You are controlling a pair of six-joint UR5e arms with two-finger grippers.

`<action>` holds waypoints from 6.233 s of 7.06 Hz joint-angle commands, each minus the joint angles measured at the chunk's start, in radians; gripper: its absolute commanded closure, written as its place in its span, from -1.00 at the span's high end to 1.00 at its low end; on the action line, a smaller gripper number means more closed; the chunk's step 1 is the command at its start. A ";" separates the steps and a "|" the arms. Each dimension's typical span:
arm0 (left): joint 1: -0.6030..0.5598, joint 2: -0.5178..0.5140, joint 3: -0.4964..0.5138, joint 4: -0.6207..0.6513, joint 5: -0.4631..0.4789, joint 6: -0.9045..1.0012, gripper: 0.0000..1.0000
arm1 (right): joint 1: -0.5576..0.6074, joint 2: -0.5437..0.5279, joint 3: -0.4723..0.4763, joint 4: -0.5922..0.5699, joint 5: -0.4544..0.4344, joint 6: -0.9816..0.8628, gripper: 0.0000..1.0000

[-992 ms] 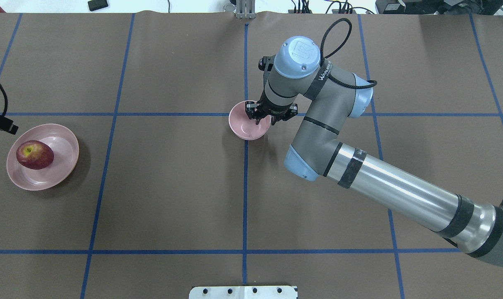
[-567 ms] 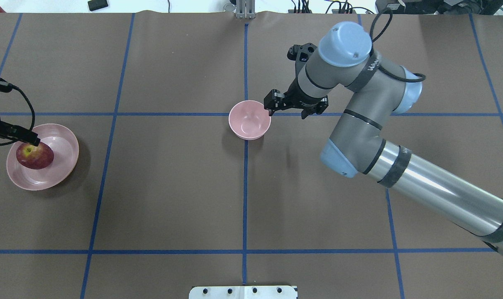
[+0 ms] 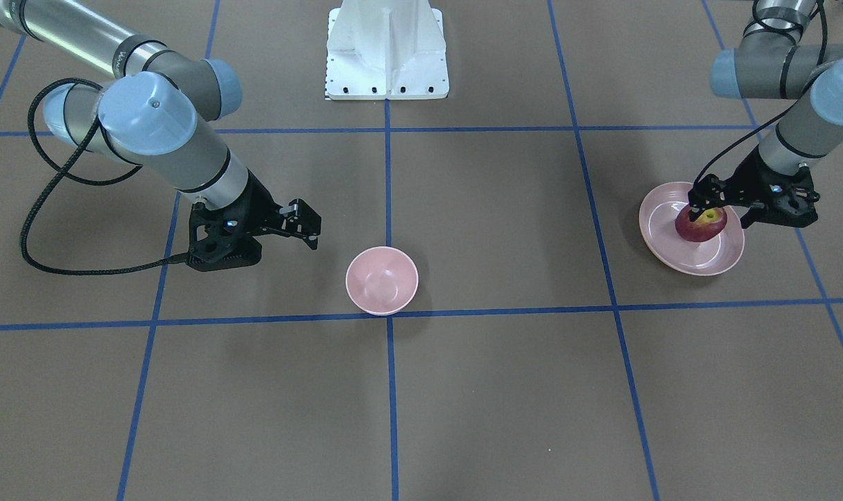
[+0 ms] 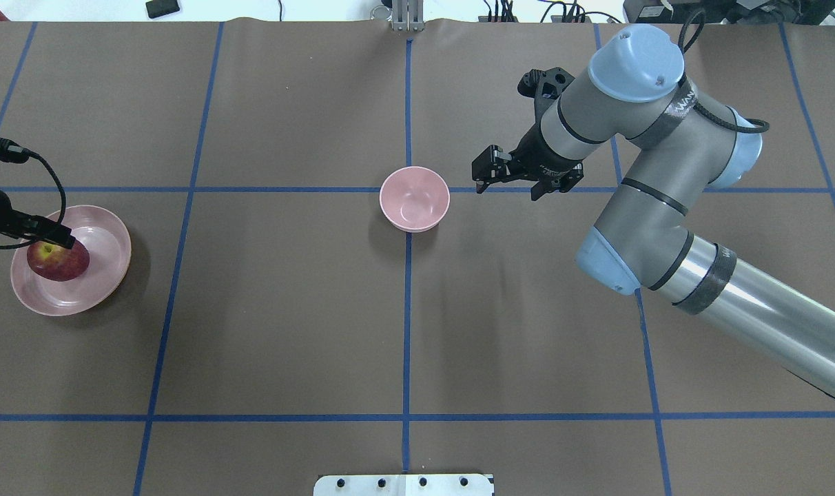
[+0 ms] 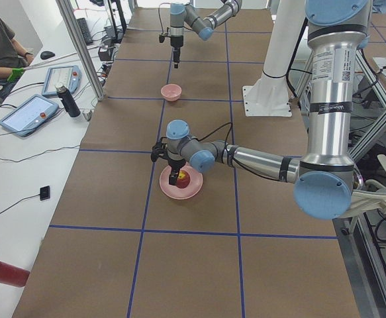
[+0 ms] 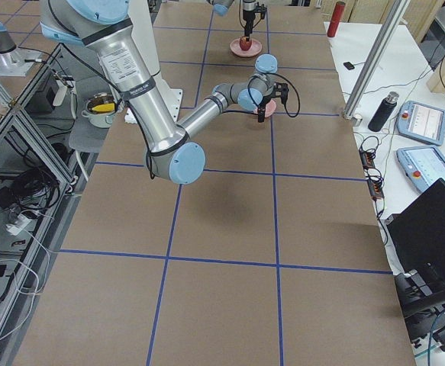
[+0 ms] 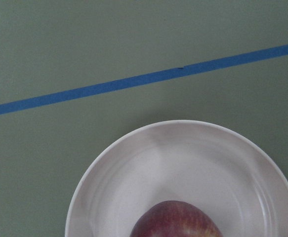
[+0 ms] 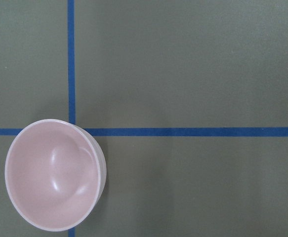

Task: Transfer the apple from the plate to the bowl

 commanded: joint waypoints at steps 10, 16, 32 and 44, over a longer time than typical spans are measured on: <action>0.064 -0.041 0.027 -0.048 -0.005 -0.101 -1.00 | 0.408 -0.549 0.233 0.006 0.219 -0.615 1.00; 0.292 -0.596 0.003 0.273 0.138 -0.644 -1.00 | 0.594 -0.792 0.220 0.006 0.209 -1.092 1.00; 0.409 -1.056 0.558 0.239 0.337 -0.736 -1.00 | 0.596 -0.806 0.225 0.009 0.179 -1.097 1.00; 0.272 -0.546 -0.087 0.294 0.198 -0.520 0.95 | 0.596 -0.792 0.205 0.012 0.175 -1.098 1.00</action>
